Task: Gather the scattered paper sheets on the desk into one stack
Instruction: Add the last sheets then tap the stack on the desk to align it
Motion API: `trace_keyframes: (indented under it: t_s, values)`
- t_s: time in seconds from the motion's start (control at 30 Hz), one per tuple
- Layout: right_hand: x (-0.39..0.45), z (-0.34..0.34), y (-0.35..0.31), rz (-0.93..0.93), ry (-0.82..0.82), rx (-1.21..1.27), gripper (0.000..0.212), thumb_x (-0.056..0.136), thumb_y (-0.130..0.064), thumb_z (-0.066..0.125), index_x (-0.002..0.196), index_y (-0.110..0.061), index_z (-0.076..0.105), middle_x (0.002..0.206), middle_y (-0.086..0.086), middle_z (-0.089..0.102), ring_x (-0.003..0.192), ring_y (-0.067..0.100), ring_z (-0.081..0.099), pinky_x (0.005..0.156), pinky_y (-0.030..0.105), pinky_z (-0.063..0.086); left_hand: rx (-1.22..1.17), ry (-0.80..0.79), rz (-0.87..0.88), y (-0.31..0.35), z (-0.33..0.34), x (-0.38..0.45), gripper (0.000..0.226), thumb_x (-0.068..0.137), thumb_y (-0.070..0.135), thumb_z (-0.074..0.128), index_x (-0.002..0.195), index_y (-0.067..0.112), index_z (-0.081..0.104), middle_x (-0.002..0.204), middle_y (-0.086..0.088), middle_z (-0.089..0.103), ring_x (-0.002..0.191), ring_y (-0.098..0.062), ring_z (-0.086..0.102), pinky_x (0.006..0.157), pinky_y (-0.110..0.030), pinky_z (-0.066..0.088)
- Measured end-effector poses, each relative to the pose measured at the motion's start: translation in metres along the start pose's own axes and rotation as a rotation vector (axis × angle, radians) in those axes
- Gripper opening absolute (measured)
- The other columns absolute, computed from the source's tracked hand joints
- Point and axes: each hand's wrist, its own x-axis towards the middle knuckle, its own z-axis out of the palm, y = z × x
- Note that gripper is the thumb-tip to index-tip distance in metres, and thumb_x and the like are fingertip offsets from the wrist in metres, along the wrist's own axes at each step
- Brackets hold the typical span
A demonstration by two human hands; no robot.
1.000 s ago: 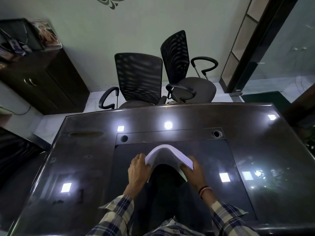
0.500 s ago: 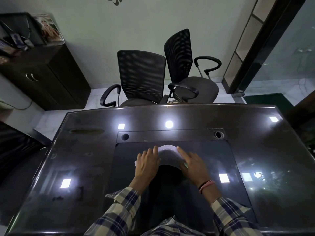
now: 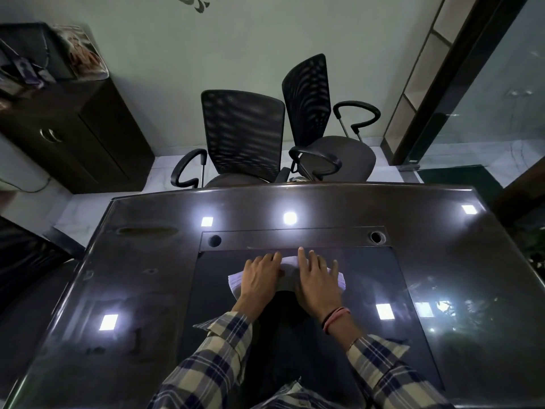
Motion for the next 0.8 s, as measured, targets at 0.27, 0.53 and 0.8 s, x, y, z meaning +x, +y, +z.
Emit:
trace_keyframes:
  t_s: [0.27, 0.53, 0.8]
  values:
    - [-0.007, 0.005, -0.002, -0.005, -0.053, 0.046, 0.104, 0.07, -0.03, 0.077, 0.157, -0.006, 0.025, 0.158, 0.025, 0.038, 0.146, 0.042, 0.038, 0.112, 0.072, 0.029, -0.009, -0.011, -0.014, 0.001, -0.001, -0.002, 0.037, 0.102, 0.04, 0.048, 0.132, 0.02, 0.047, 0.132, -0.003, 0.06, 0.117, -0.026, 0.059, 0.096, -0.041, 0.045]
    - [-0.003, 0.011, 0.002, -0.053, -0.035, -0.004, 0.103, 0.072, -0.031, 0.079, 0.157, -0.005, 0.027, 0.156, 0.028, 0.039, 0.147, 0.044, 0.037, 0.114, 0.076, 0.014, -0.003, -0.026, -0.007, 0.001, 0.001, -0.005, 0.039, 0.102, 0.045, 0.047, 0.132, 0.021, 0.046, 0.133, -0.003, 0.059, 0.118, -0.025, 0.057, 0.098, -0.041, 0.044]
    - [0.001, 0.011, 0.01, -0.099, -0.067, -0.075, 0.094, 0.066, -0.023, 0.076, 0.151, -0.002, 0.041, 0.15, 0.023, 0.046, 0.144, 0.042, 0.04, 0.113, 0.076, 0.019, 0.004, 0.001, 0.01, 0.0, 0.002, -0.008, 0.042, 0.102, 0.048, 0.049, 0.134, 0.021, 0.046, 0.134, -0.002, 0.059, 0.118, -0.024, 0.057, 0.098, -0.04, 0.043]
